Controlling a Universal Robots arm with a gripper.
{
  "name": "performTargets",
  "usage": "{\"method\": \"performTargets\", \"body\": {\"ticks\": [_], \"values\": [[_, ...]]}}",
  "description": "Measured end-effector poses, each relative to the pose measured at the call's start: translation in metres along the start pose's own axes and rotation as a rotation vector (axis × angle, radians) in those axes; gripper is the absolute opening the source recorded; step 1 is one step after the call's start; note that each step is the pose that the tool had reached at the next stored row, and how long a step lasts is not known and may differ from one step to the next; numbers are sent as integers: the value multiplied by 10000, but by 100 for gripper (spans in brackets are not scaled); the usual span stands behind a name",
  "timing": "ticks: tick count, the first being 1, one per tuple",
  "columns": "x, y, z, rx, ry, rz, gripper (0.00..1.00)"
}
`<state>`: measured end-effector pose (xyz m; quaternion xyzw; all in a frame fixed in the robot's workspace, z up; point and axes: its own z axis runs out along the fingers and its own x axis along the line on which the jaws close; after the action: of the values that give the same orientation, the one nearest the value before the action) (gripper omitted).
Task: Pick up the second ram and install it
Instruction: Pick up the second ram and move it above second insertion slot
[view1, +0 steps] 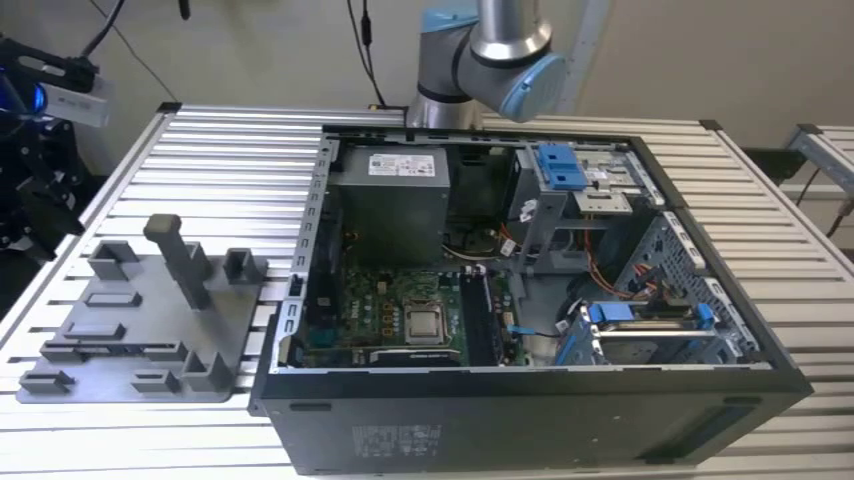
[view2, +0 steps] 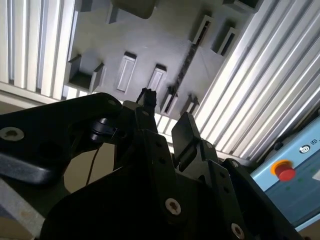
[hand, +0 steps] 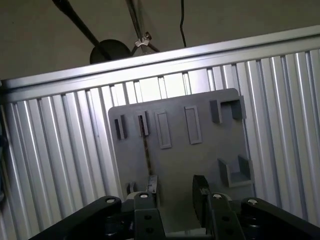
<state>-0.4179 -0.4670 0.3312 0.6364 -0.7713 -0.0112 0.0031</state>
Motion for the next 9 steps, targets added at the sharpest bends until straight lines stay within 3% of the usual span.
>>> {"method": "performTargets", "body": {"ticks": [9], "values": [[1,1,74,1,1,0,42]]}}
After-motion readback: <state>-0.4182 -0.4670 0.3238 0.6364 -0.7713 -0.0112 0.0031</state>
